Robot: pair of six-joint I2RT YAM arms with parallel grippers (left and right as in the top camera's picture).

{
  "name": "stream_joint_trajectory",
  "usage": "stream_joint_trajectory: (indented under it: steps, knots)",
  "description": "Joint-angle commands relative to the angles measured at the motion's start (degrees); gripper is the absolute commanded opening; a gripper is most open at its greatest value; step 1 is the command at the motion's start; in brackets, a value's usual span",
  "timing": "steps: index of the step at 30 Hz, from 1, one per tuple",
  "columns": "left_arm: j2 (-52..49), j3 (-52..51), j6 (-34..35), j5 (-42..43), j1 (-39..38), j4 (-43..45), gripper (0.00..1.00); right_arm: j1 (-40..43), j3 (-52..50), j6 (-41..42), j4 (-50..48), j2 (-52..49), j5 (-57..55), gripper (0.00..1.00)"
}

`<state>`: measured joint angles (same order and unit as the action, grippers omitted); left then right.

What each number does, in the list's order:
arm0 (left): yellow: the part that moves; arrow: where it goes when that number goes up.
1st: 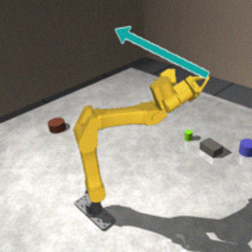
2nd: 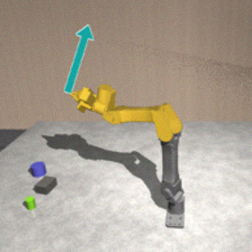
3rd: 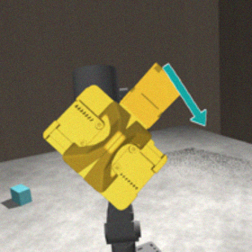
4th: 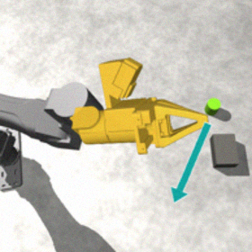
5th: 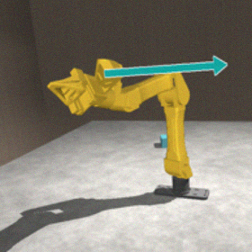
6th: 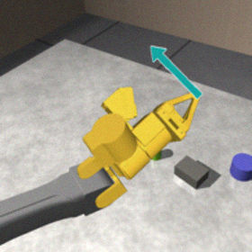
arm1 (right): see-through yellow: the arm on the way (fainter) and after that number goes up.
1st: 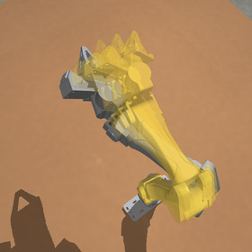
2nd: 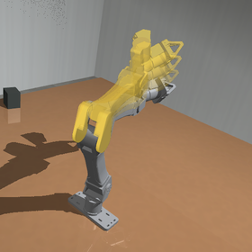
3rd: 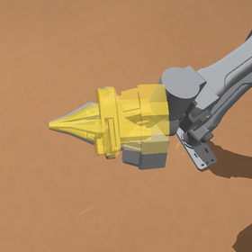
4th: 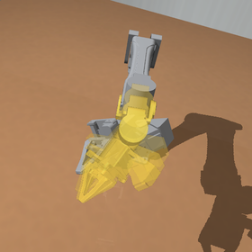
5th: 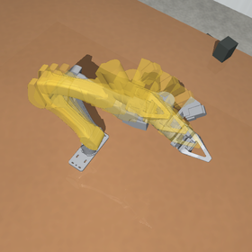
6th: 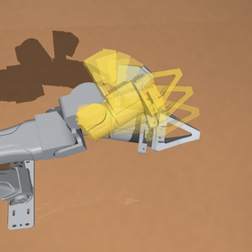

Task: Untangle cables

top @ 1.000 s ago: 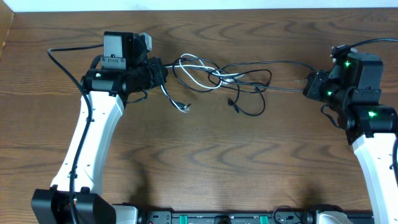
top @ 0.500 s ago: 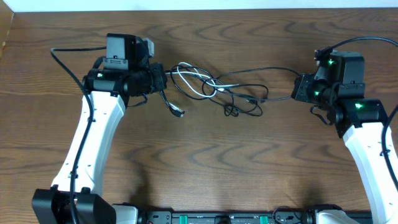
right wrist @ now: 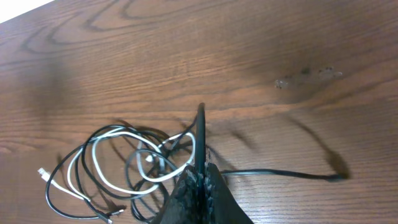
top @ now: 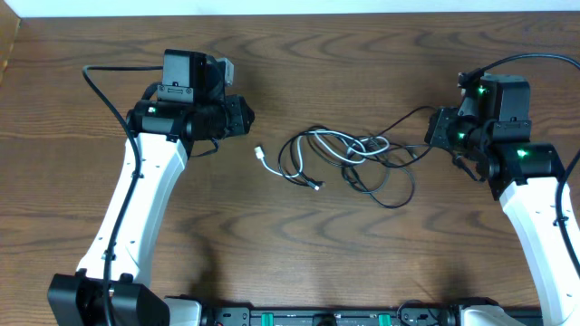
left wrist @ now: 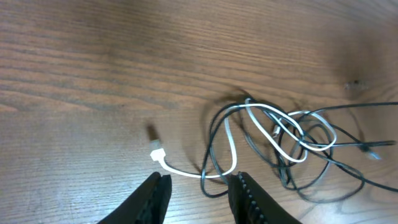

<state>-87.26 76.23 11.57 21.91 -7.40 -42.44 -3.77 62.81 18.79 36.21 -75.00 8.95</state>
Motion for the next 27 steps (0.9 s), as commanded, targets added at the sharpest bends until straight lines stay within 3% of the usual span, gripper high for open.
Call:
stream_joint_trajectory:
  steps: [1,5,8,10,19,27]
  knots:
    - [0.42,0.59,-0.87,-0.55,-0.24,-0.66,0.38,-0.96,1.16,-0.85,0.07,-0.02,-0.39,0.01]
    - [-0.04,0.55,-0.90,-0.57,-2.49,-0.15,0.39,-1.16,1.16,-0.83,0.04,-0.02,-0.42,0.11]
    - [-2.12,0.50,-0.83,-0.57,-5.70,1.36,0.39,-1.16,1.16,-0.85,0.09,-0.02,-0.44,0.56]
    - [-3.56,0.50,0.37,-0.55,-7.43,2.78,0.40,-1.05,1.16,-0.83,0.11,-0.02,-1.11,0.68]
    - [-12.87,0.50,18.49,-1.66,-15.76,10.40,0.39,-1.05,1.16,-0.39,0.48,-0.02,-2.67,0.72]
    - [-17.00,0.50,26.12,-5.62,-19.06,9.31,0.39,-1.05,1.16,-0.42,0.50,-0.02,-2.86,0.73]
